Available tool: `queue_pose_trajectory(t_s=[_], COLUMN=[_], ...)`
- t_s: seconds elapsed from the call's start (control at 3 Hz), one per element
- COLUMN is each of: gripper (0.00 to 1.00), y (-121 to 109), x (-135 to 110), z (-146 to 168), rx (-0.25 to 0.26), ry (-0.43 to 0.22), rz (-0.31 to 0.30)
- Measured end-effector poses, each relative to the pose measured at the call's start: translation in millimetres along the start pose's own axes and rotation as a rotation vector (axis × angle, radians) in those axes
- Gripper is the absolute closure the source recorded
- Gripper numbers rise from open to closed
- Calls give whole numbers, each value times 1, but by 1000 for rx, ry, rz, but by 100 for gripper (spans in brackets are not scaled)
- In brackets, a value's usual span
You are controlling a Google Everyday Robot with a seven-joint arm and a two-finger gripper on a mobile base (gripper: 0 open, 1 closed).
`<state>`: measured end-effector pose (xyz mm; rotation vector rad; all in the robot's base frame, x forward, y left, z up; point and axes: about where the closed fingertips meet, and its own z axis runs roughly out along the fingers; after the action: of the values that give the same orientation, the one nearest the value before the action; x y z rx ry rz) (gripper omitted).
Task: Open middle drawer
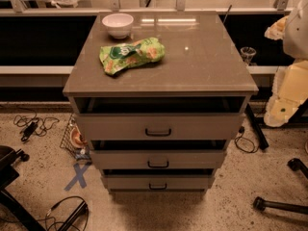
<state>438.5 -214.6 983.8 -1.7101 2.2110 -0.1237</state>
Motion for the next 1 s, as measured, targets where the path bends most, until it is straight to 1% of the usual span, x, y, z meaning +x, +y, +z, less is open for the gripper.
queue_pose_trajectory(t_s=[0.33,0.67,1.0], gripper=[0,0,0], y=[0,2,22], x=[0,0,7], z=[0,12,42], rx=[0,55,101], ry=[0,-43,-84], rz=[0,3,-16])
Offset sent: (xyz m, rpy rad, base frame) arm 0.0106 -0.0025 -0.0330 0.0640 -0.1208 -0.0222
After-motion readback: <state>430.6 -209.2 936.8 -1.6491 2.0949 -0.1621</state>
